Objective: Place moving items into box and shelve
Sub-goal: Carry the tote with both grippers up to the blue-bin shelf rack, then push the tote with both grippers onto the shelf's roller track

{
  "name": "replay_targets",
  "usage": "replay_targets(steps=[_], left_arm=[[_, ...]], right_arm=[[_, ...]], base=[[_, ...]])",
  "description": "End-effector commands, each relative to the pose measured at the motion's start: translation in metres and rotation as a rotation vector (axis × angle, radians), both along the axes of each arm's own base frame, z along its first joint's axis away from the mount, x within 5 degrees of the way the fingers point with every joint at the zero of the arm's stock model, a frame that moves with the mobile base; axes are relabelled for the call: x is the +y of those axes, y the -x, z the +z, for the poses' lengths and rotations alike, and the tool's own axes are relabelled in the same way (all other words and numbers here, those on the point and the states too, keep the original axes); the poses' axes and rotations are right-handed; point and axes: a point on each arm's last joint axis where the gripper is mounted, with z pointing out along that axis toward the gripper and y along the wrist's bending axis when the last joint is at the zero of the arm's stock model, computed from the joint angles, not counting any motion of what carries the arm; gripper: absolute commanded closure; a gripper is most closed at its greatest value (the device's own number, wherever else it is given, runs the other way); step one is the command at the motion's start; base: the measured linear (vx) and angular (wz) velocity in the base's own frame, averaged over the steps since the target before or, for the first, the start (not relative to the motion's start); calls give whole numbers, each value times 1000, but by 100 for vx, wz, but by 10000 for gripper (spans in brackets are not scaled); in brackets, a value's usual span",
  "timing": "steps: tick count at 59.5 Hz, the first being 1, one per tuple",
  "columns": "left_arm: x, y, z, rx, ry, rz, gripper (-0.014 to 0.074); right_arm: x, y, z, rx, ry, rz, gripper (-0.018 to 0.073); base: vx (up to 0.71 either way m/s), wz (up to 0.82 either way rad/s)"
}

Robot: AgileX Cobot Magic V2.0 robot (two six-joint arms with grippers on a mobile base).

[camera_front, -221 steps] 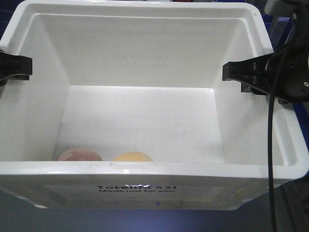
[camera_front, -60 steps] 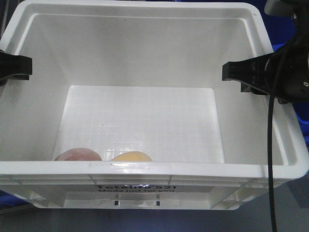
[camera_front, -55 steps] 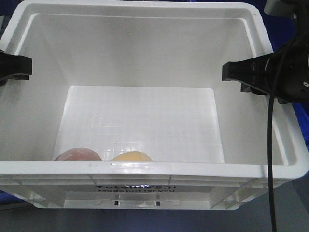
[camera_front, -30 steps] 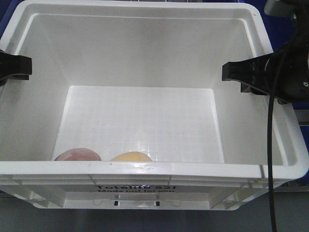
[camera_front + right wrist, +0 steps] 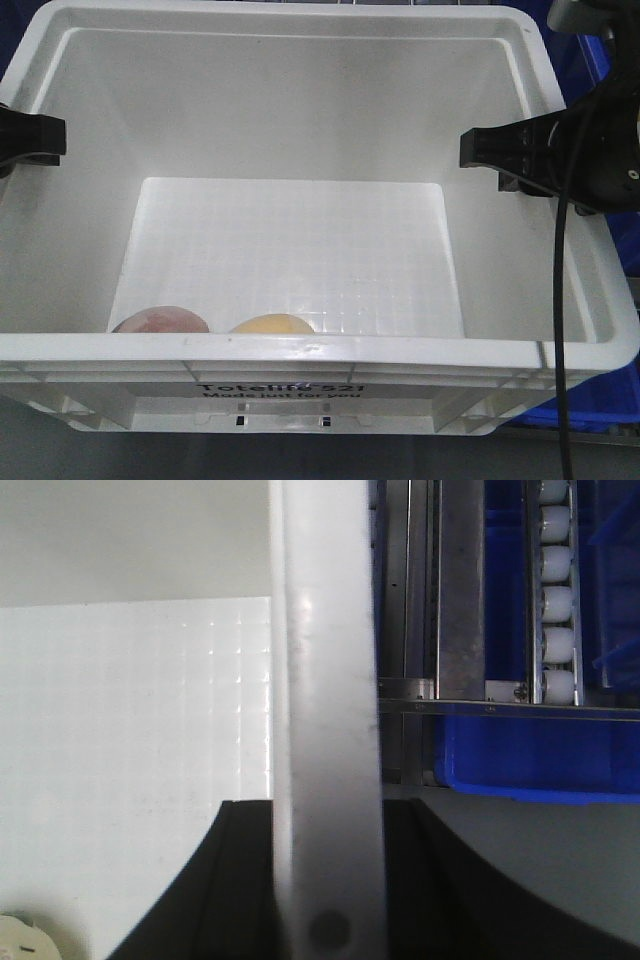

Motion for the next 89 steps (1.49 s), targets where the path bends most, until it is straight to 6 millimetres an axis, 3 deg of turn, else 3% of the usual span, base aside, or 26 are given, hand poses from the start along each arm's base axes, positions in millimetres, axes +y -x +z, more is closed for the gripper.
replay_targets(steps=[1,89], left_arm=[[9,1,23,-169,-49,22,530],[9,1,23,-169,-49,22,530]], right_arm=[[-16,2,27,-171,38,-25,432],[-16,2,27,-171,38,-25,432]], base=[[8,12],[11,-7]])
